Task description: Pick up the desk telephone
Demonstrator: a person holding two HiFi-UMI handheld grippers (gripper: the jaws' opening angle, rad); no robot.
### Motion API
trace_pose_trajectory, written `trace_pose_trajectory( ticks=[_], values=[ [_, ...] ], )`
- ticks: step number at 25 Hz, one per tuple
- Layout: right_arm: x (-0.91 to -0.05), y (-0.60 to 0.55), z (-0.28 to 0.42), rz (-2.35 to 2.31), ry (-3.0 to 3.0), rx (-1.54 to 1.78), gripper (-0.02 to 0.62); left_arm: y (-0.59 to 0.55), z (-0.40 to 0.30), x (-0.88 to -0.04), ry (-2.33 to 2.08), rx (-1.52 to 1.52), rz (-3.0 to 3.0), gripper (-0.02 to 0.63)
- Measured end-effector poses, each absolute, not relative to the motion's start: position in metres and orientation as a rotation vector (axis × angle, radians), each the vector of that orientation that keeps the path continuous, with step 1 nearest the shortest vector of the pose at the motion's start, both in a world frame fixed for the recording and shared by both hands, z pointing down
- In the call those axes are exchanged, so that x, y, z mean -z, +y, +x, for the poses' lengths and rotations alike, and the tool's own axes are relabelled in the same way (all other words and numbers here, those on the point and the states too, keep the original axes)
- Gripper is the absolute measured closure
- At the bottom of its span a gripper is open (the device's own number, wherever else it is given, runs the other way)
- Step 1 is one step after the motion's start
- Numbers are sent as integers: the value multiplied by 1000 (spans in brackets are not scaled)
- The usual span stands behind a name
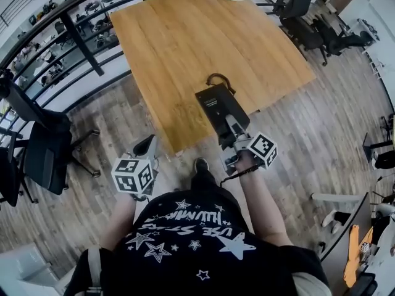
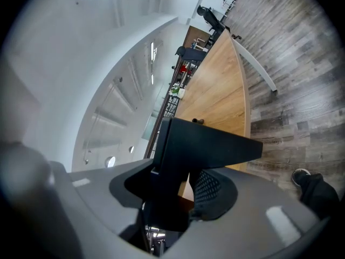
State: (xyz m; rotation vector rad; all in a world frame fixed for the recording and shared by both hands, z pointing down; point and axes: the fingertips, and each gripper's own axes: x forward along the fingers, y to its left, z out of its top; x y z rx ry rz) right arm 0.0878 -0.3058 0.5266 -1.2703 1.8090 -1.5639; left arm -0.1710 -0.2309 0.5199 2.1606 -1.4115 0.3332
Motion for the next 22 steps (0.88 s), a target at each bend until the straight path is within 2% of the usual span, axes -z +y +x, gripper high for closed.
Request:
trace_pose_trajectory(
  ticks=[10,22],
  values=[
    [-524,-210,82,-1309,1737,1531,405,-172,-189,-527,-1349,-337,2211,604],
    [-510,-176,83,-1282,1796,1489,405,-158,-178,-533,-1283,-330,2207,604]
  ],
)
